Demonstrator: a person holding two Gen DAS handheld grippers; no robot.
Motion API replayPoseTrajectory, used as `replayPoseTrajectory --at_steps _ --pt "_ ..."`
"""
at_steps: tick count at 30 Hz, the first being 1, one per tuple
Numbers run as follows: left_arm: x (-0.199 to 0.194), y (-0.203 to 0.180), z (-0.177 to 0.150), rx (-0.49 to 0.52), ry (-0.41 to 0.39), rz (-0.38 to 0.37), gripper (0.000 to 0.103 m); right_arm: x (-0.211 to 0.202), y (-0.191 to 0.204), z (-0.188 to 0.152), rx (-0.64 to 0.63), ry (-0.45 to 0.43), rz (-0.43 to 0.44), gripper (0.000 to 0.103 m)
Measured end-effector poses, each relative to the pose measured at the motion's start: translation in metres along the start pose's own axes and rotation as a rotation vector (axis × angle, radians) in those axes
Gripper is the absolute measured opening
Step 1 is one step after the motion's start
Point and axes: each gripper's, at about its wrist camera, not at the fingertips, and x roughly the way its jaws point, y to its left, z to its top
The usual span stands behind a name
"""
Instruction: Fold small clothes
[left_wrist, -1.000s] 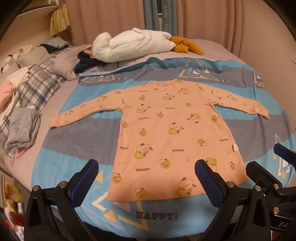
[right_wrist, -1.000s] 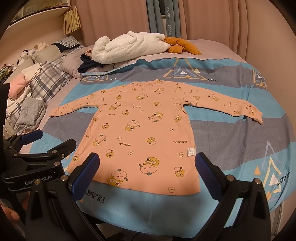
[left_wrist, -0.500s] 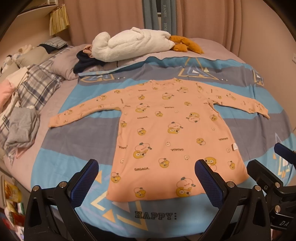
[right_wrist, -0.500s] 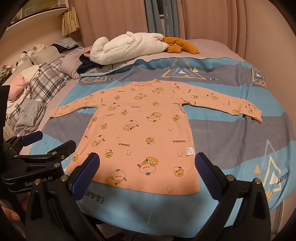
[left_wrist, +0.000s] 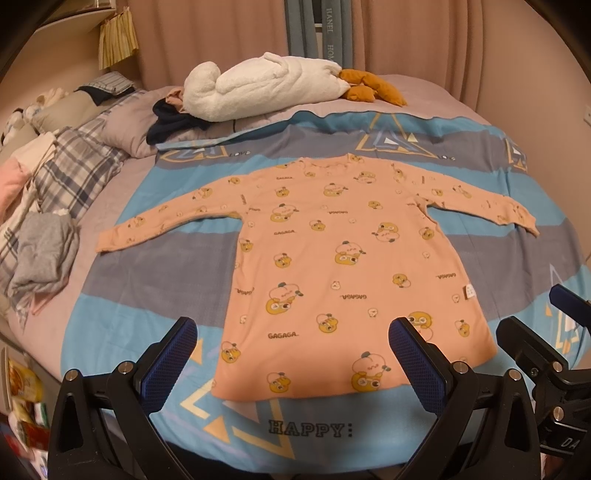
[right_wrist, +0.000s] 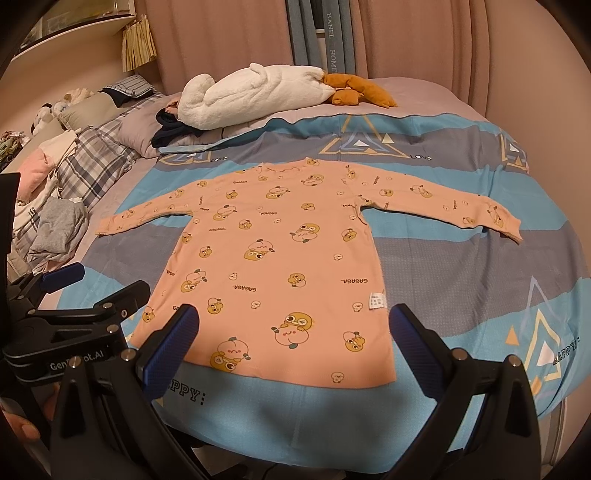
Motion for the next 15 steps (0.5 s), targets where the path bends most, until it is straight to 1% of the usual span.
replayPoseTrajectory --at_steps 15 --pt "0.0003 -0.0002 0.0004 0.001 0.001 0.000 0.102 0.0000 -0.0009 0.0002 0.001 0.002 -0.001 0.103"
